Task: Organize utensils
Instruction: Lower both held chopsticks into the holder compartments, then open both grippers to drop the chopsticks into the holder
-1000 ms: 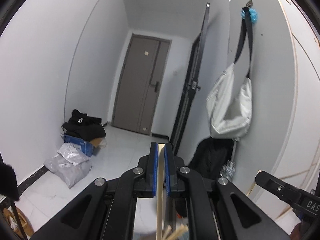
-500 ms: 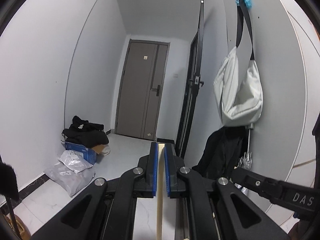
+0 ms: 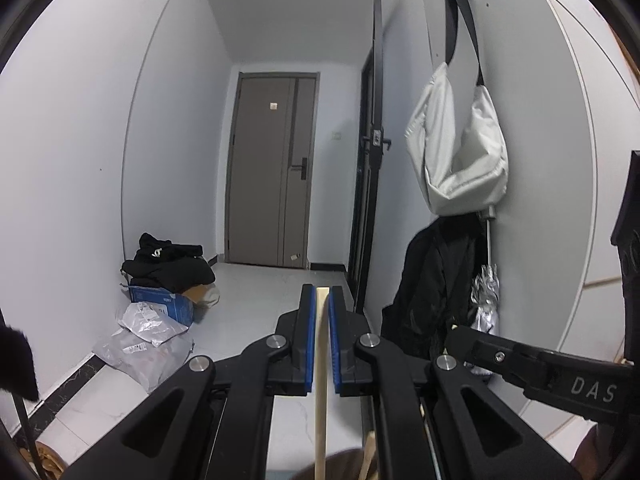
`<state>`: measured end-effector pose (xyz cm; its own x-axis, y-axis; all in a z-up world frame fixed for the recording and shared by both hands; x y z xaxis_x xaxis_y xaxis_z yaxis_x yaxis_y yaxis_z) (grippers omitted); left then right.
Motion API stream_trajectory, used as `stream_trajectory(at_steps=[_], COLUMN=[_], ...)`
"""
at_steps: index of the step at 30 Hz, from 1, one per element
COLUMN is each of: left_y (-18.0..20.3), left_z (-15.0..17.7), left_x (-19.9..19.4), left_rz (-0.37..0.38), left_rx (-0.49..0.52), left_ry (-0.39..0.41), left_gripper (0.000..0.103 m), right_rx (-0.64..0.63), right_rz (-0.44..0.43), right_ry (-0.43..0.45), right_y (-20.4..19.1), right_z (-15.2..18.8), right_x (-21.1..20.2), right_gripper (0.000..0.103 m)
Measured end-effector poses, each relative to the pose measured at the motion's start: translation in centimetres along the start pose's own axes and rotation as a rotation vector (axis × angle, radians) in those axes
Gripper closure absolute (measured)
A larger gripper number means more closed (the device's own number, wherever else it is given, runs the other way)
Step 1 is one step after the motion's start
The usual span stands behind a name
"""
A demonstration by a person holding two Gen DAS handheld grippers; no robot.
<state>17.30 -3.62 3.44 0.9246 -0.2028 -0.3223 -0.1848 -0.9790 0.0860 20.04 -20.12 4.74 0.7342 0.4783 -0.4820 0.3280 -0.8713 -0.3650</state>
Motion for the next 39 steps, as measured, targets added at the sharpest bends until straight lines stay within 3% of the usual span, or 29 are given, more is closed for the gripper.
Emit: stream_trajectory(at_steps=[23,34,37,39], left_y=[-0.3,-1.1,-1.6,-2.1], left_z=[3.2,4.7,4.7,4.5], left_x=[-3.2,-4.3,-5.2,-6.3], left_rz=[0.171,0.146,0.117,0.090], left_rx=[-0.008,-0.096,-0.118,-0.138], left_ry=[-0.272,-0.405,-0.401,-0.369], left_gripper=[0.100,0.098,0.075,0.044], right_rx=[-0.123,-0.128,-0.116,-0.111], right_rz=[-0.050,0.008,0.026,0.036], right_ry=[-0.142,-0.249,-0.220,-0.202], right_y=[-3.4,-2.3,-2.0,-1.8], right_z=[3.6,7.8,8.4,8.7], right_x=[2.1,2.4,0.5,-0.5], right_gripper=[0.097,0.094,0.094,0.090])
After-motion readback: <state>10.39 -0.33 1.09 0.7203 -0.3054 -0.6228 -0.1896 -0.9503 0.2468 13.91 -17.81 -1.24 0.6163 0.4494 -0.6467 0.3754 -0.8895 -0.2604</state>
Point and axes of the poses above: each gripper's, at about its wrist camera, not at the fingertips, and x roughly the way its jaws point, y to its right, z to its underside, the point moved 6 cm from there along x, roughly the way its jaws point, and after that the axes turned 10 degrees about -y, right-handed, at the moved point
